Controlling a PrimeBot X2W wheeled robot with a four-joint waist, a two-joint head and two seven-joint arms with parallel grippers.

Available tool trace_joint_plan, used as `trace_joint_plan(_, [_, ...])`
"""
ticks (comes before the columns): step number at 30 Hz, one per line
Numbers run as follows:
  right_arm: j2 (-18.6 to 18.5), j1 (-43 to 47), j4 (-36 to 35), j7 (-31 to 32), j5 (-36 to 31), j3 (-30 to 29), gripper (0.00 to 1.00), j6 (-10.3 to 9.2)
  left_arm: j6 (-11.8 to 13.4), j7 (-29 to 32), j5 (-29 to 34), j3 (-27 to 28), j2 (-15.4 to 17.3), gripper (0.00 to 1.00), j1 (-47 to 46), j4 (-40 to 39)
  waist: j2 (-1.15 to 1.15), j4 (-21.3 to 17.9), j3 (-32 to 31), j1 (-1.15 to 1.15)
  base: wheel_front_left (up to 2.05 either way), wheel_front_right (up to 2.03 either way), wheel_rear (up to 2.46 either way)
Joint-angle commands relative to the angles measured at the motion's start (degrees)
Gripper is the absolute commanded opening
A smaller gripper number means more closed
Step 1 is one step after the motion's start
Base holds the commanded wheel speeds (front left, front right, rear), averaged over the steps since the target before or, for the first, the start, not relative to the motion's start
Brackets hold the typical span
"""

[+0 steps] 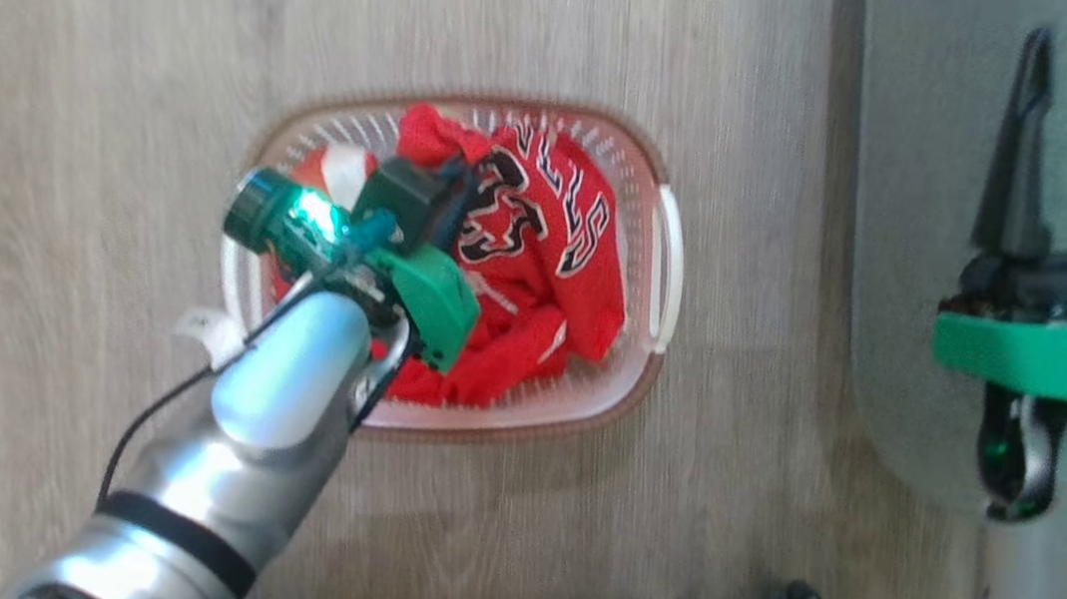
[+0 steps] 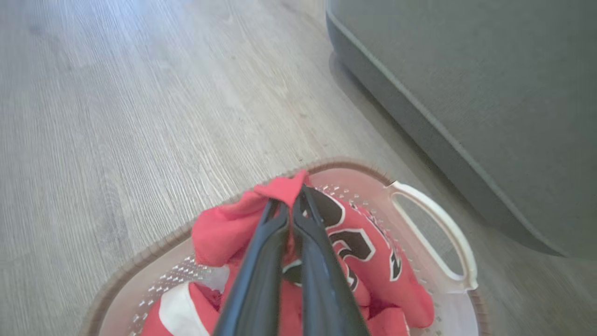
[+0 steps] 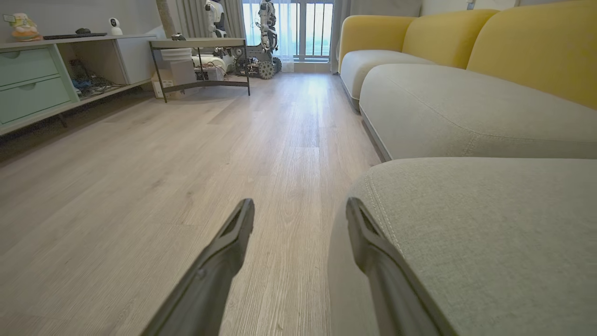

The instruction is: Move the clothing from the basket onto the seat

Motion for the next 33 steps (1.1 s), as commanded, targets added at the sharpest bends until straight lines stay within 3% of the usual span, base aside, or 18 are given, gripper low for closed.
trace_joint_plan(1, [-0.52,2.66,-0.79,-0.37,-0.50,1.16,1.00,-0.02,-0.14,-0.55,0.54,1.40,0.96,0.00,2.22,-2.37,0.00,1.25,-5.61,0.00,0.00,0.00,0.00])
trace_joint_plan(12, [-0.52,10.80,6.71,-0.37,-1.47,2.02,1.00,-0.02,-2.27,-0.55,1.14,1.57,0.99,0.00,8.22,-8.68,0.00,2.55,-24.46,0.00,0.00,0.00,0.00])
trace_joint_plan(22, [-0.52,18.06,10.75,-0.37,-1.37,3.80,1.00,-0.02,-3.57,-0.55,-0.36,1.56,0.96,0.00,8.70,-9.18,0.00,2.46,-39.16,0.00,0.00,0.00,0.00])
trace_joint_plan(33, [-0.52,20.12,11.68,-0.37,-0.88,7.78,1.00,-0.02,-3.34,0.72,-4.08,-1.47,0.94,0.00,0.22,-9.06,0.00,2.94,-44.27,0.00,0.00,0.00,0.00])
